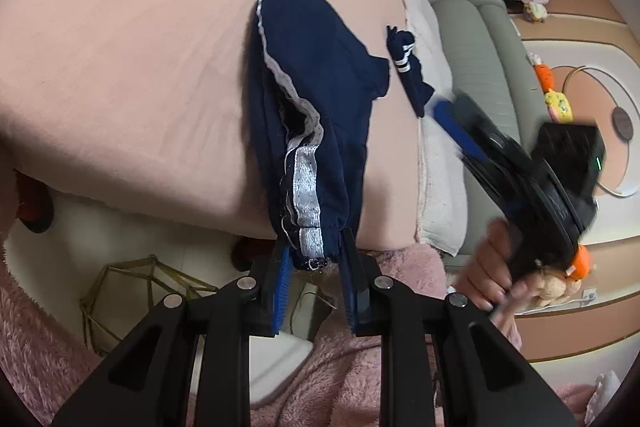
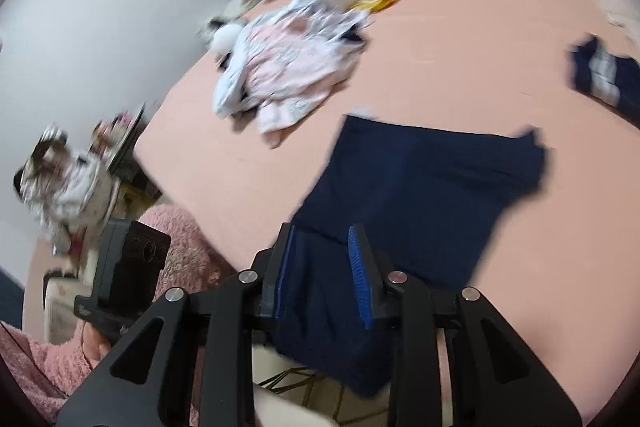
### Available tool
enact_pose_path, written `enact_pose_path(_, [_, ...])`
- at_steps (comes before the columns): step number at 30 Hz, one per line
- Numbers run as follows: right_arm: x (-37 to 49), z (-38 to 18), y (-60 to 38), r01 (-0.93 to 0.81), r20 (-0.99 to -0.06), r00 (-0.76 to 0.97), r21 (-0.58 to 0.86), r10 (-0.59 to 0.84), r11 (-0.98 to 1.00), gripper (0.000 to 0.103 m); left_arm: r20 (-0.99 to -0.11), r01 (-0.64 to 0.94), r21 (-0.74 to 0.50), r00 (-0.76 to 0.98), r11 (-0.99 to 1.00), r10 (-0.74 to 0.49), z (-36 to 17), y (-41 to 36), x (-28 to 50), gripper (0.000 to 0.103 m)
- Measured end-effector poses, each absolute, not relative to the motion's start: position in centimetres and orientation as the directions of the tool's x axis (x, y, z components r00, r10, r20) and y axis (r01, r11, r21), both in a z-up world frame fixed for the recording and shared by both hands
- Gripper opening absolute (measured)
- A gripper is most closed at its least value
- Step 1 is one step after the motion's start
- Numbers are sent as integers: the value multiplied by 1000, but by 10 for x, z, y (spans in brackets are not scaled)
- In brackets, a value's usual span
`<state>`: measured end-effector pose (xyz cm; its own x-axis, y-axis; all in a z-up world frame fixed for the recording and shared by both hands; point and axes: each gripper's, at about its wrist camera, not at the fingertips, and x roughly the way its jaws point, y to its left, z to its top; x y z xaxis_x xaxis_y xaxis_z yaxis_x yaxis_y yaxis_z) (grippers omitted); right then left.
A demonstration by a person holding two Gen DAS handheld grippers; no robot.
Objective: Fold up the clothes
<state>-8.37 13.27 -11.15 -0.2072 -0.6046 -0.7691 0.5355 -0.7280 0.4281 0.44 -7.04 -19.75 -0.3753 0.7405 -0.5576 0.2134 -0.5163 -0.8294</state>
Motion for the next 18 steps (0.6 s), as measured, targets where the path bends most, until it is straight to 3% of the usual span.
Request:
enact_pose_path(7, [-82, -199, 62, 615, -897, 37, 367, -440, -697, 28, -526, 217, -850, -379, -480, 761, -200, -73, 5, 22])
enact_pose_path(14, [-73, -168, 132, 490, -850, -117, 401, -514, -774, 32, -482, 172, -876, -352, -451, 802, -195, -63, -4, 22])
enact_pose_path(18, [-51, -167, 191, 387, -895, -202, 299, -397, -872, 33, -454, 176, -891, -346, -418, 821, -194, -60, -15, 22])
